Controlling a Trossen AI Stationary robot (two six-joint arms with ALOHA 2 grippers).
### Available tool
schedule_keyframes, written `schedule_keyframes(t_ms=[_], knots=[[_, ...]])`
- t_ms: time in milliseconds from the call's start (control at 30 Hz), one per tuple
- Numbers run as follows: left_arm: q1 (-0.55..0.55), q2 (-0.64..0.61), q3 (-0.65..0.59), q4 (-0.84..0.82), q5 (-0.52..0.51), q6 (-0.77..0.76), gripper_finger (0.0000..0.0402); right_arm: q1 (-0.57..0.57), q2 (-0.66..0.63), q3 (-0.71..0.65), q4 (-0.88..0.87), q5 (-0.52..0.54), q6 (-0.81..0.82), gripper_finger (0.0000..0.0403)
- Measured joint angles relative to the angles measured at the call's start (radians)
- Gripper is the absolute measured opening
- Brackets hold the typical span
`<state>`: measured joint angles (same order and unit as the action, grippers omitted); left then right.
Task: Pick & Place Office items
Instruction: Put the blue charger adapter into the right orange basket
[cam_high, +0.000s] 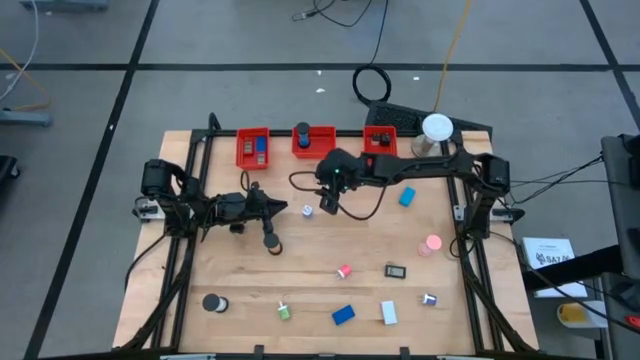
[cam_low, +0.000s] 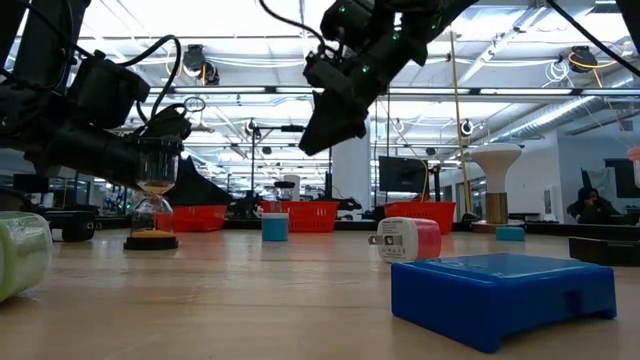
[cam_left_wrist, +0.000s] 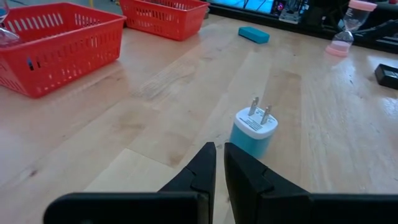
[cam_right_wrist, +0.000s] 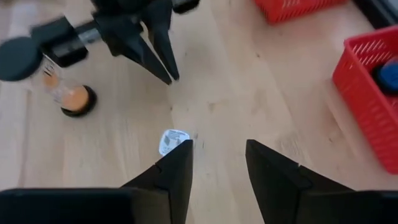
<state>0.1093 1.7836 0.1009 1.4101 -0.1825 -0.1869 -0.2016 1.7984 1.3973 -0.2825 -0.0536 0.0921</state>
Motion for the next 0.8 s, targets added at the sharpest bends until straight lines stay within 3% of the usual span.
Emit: schedule_keyframes(t_ms=[333, 800], knots=[[0.0, 0.0, 0.0, 0.0, 0.0, 0.0, 0.0033, 0.0, 0.033, -0.001, 0.027, -0.001, 0.009, 0.0184], [0.0, 0.0, 0.0, 0.0, 0.0, 0.0, 0.0033, 0.0, 0.041, -0.002, 0.015, -0.003, 0.016, 0.0193]])
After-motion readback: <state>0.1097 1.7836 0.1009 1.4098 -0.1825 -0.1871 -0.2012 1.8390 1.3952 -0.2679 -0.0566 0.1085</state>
